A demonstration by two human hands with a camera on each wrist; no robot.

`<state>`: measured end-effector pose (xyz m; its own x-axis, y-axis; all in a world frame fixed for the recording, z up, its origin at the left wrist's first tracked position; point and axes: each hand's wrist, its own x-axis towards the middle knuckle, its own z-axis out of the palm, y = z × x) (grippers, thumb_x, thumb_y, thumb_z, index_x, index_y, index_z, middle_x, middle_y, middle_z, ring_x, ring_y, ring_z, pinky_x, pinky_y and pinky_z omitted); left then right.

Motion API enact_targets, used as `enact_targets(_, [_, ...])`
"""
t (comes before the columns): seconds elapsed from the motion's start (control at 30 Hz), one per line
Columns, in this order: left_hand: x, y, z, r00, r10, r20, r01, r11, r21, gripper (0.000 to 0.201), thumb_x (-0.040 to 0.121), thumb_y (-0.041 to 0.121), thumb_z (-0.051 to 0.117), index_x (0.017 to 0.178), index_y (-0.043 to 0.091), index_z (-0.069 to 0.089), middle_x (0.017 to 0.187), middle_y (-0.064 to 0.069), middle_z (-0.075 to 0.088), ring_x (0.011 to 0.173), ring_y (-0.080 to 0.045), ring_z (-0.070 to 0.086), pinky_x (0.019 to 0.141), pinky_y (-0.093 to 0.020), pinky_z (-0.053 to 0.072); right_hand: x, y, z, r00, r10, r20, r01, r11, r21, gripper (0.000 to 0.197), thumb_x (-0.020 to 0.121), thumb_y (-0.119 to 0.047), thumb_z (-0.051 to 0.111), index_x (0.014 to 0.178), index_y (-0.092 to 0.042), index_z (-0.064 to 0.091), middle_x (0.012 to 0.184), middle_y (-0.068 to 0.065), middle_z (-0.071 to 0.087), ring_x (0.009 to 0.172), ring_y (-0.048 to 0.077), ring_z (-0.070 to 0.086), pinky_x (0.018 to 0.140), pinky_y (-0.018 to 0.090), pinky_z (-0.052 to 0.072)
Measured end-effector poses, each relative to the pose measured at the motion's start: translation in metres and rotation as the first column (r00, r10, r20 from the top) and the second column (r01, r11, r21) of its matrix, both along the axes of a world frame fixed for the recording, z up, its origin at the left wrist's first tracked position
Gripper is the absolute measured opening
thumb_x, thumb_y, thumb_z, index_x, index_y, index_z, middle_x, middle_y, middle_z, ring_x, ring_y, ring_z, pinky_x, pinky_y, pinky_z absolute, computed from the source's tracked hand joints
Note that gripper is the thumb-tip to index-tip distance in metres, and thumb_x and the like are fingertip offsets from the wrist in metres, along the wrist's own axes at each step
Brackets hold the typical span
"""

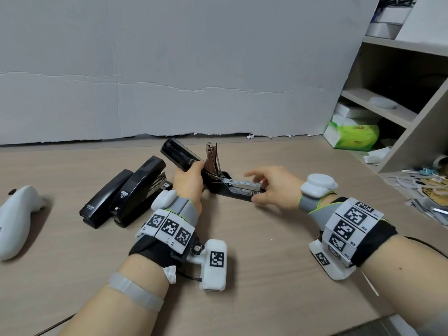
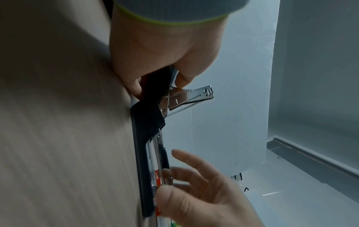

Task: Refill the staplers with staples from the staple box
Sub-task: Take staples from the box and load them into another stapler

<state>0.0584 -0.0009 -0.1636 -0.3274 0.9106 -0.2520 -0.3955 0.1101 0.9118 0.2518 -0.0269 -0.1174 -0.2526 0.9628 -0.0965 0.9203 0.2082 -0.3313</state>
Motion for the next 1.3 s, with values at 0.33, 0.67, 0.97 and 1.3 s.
enact_targets(0.33, [-0.012, 0.009, 0.021, 0.982, 0.128, 0.139, -0.134, 0.99, 0.033, 0.094, 0.058, 0.086, 0.058, 0.13, 0.026, 0.058, 0.123, 0.005, 0.062, 0.117, -0.018, 0.059, 0.106, -0.039, 0.043, 0.013, 0.013, -0.011, 0.992, -0.037, 0.118, 0.047, 0.996, -0.079, 0.025, 0.068, -0.034, 0.076, 0.061, -0.022, 0.055, 0.064, -0.005, 0.052, 0.066, 0.022, 0.053, 0.061, 0.033, 0.045])
enact_targets(0.67, [0.013, 0.002, 0.035, 0.939, -0.137, -0.316, 0.229, 0.933, 0.277, 0.046, 0.082, 0.072, 0.049, 0.1, 0.032, 0.062, 0.103, -0.003, 0.067, 0.095, -0.017, 0.063, 0.093, -0.033, 0.051, 0.018, 0.015, -0.014, 0.998, -0.048, 0.037, 0.05, 0.996, -0.069, 0.023, 0.065, -0.034, 0.082, 0.072, -0.023, 0.064, 0.086, 0.003, 0.07, 0.081, 0.025, 0.066, 0.072, 0.035, 0.053])
enact_targets(0.97, [0.037, -0.01, 0.04, 0.53, -0.333, -0.78, 0.645, 0.755, 0.116, 0.026, 0.081, 0.035, 0.075, 0.099, 0.02, 0.062, 0.086, -0.002, 0.07, 0.073, -0.01, 0.067, 0.069, -0.029, 0.052, 0.018, 0.015, -0.007, 0.999, -0.03, 0.032, 0.033, 0.995, -0.096, 0.031, 0.066, -0.036, 0.081, 0.086, -0.015, 0.07, 0.086, 0.007, 0.071, 0.075, 0.024, 0.063, 0.068, 0.034, 0.052])
enact_targets(1.3, [0.048, -0.012, 0.044, 0.317, -0.364, -0.876, 0.636, 0.767, -0.089, 0.04, 0.075, 0.037, 0.081, 0.109, 0.019, 0.068, 0.092, 0.0, 0.07, 0.082, -0.015, 0.061, 0.074, -0.026, 0.047, 0.019, 0.018, -0.009, 0.999, -0.024, 0.031, 0.027, 0.994, -0.108, 0.031, 0.064, -0.035, 0.082, 0.077, -0.014, 0.064, 0.07, 0.003, 0.06, 0.063, 0.024, 0.055, 0.059, 0.032, 0.046])
